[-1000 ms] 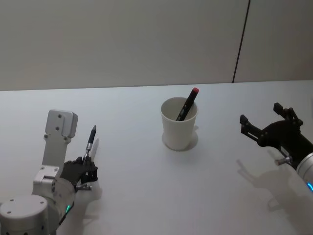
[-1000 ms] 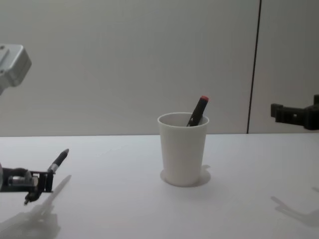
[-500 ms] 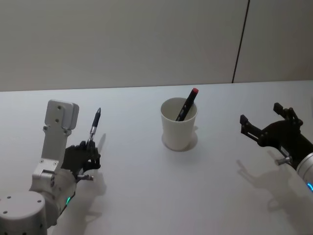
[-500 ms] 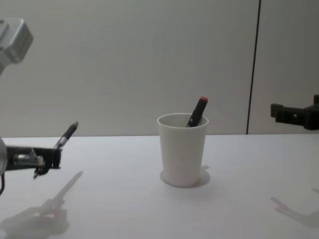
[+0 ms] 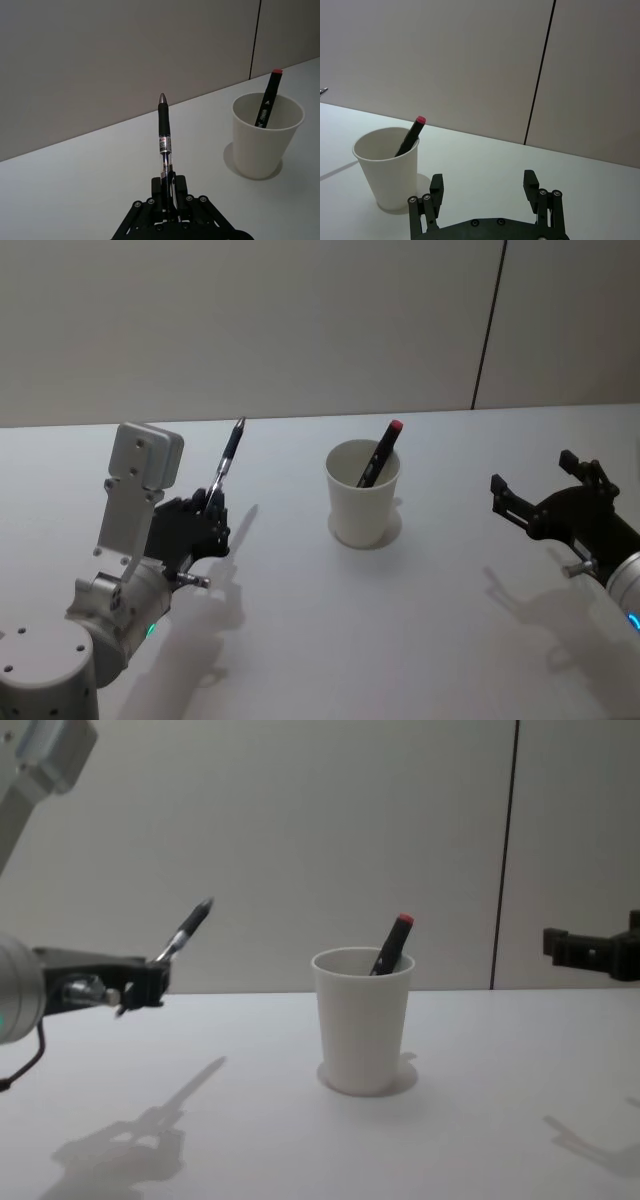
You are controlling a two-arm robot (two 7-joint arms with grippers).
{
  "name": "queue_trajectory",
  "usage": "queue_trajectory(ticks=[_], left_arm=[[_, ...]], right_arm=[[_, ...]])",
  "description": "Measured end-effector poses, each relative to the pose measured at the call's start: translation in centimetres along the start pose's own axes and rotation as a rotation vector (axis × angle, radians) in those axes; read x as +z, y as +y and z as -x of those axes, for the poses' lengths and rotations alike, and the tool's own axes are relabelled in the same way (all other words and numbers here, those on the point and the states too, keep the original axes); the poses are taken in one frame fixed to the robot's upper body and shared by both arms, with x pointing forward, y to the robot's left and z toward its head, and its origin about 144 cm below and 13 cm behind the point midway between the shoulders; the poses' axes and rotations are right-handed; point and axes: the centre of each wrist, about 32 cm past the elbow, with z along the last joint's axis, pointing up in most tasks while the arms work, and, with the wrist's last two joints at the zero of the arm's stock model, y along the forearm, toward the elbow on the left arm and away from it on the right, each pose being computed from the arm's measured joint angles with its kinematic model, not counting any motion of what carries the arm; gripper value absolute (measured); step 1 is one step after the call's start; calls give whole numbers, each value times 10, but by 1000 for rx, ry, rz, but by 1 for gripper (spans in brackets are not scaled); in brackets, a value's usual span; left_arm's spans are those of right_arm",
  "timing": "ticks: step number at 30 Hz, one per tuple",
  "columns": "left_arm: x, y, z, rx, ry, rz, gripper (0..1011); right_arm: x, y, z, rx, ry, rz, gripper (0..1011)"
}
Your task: Place the pen into the pen holder.
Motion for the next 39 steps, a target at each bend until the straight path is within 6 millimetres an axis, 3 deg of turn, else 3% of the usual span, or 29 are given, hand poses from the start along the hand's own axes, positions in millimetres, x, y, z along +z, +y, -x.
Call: queue_trajectory(ticks=[39], left_arm=[[5, -32, -19, -561, -155, 250, 175]], right_arm=[[0, 0, 0, 0, 0, 0, 1002]])
